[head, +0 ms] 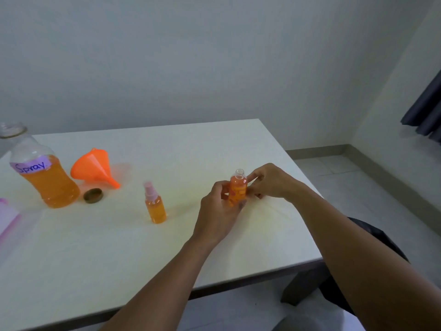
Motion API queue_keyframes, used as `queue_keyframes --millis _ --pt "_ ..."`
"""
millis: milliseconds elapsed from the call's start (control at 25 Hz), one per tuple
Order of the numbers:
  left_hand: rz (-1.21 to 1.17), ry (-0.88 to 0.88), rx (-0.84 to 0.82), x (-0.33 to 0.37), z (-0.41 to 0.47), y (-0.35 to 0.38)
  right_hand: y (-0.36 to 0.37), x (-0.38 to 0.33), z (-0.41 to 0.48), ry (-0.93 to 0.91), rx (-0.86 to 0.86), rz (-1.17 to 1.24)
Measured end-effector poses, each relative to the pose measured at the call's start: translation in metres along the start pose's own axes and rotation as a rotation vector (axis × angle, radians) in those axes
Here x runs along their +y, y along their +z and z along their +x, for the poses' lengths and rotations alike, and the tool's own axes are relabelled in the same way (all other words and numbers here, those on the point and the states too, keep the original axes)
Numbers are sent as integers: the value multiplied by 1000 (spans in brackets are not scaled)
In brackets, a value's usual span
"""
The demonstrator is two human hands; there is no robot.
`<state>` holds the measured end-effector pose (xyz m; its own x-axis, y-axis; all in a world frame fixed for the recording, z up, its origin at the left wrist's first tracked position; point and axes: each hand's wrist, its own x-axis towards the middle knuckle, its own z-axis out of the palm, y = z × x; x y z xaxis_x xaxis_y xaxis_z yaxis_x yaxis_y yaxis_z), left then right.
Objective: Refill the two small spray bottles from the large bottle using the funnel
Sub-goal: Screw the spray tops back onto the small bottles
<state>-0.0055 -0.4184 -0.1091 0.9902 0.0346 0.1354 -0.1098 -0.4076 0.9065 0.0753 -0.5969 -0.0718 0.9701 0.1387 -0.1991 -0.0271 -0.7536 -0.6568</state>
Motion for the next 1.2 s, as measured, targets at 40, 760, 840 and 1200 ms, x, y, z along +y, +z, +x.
queue_keyframes --millis 40,760,840,1200 --pt "-3 8 2 -1 0 -1 -4 0 -2 -10 4 44" --pt "18 117 -15 -10 -37 -26 -48 -77 -105 -525 346 750" --pt "12 106 -17 -10 -38 -27 -43 -75 -106 -517 325 728" --pt "4 109 -9 -11 -38 -29 -48 -81 -104 -569 415 884"
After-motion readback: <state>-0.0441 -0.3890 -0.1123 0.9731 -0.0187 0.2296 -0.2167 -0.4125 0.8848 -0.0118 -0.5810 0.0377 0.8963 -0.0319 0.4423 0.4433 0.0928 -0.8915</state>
